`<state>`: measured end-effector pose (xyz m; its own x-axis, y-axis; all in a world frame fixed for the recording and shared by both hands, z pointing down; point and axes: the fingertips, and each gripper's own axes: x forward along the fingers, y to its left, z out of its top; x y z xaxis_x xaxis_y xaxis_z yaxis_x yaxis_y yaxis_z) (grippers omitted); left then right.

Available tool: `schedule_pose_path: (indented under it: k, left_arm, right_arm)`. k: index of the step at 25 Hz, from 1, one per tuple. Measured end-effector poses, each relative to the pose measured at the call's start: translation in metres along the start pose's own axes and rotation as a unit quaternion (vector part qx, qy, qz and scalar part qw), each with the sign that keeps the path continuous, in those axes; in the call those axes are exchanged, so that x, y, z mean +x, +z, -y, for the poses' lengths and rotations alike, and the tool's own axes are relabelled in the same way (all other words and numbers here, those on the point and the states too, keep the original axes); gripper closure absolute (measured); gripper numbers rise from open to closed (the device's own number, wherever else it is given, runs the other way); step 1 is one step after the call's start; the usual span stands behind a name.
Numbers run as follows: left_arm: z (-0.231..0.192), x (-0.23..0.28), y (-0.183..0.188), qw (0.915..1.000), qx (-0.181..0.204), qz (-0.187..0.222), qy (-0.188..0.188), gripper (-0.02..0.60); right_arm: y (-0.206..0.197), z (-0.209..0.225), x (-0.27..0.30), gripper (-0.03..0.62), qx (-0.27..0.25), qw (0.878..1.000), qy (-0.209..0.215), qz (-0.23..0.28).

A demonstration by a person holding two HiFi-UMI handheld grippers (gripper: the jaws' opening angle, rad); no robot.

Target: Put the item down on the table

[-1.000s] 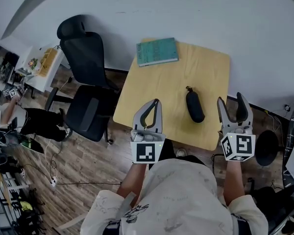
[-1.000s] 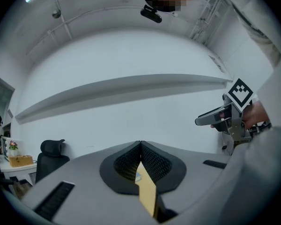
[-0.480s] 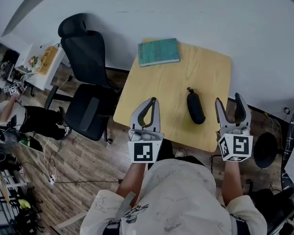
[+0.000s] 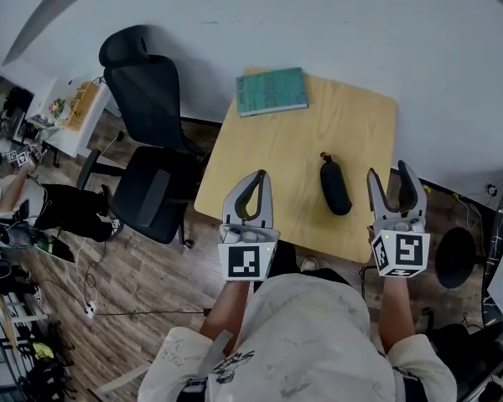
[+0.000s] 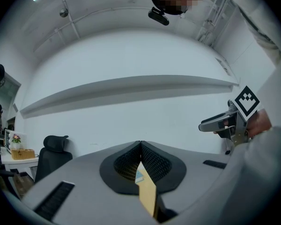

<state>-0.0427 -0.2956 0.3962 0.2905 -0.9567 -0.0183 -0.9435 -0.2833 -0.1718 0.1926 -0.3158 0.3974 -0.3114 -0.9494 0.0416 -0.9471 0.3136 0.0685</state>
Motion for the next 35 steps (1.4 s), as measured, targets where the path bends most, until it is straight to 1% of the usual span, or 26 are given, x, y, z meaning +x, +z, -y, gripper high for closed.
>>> schedule_pose_path:
  k: [4,7,10,12,17,20,23,27,29,33,35]
  left_arm:
    - [0.003,0.003,0.001,1.0,-0.002,0.0,-0.002,0.574]
    - [0.004,0.003,-0.001,1.0,-0.005,-0.008,-0.003,0.574]
    - [0.004,0.003,-0.001,0.9999,-0.009,-0.01,-0.003,0.574]
    - [0.004,0.005,-0.001,0.9999,-0.004,-0.008,-0.005,0.574]
    - [0.007,0.007,-0.002,0.9999,-0.007,-0.01,-0.008,0.574]
    - [0.011,0.008,0.001,0.9999,-0.004,-0.003,-0.011,0.574]
    - [0.012,0.008,0.0,0.9999,-0.008,-0.01,-0.01,0.574]
    - [0.013,0.008,0.0,0.9998,0.003,-0.012,-0.013,0.574]
    - [0.012,0.007,0.0,0.9998,-0.002,-0.015,-0.012,0.574]
    - [0.009,0.006,0.006,1.0,-0.006,-0.002,-0.006,0.574]
    - [0.008,0.005,0.007,1.0,-0.005,-0.001,-0.005,0.574]
  right_arm:
    - [0.001,0.002,0.001,0.385,0.004,1.0,0.0,0.007]
    - [0.005,0.005,-0.001,0.472,0.005,1.0,-0.012,0.021]
    - [0.007,0.006,-0.001,0.551,0.008,1.0,-0.012,0.023]
    - [0.008,0.005,0.0,0.572,0.01,1.0,-0.012,0.023]
    - [0.01,0.003,0.001,0.576,0.014,1.0,-0.005,0.024]
    - [0.009,0.006,-0.001,0.576,0.017,1.0,-0.004,0.023]
    - [0.007,0.007,-0.001,0.576,0.017,1.0,-0.004,0.02]
    - [0.005,0.009,-0.001,0.576,0.018,1.0,-0.003,0.016]
    - [0.006,0.009,-0.001,0.576,0.017,1.0,0.0,0.015]
    - [0.008,0.009,-0.002,0.576,0.008,1.0,0.006,0.013]
    - [0.008,0.01,-0.002,0.576,0.009,1.0,0.005,0.011]
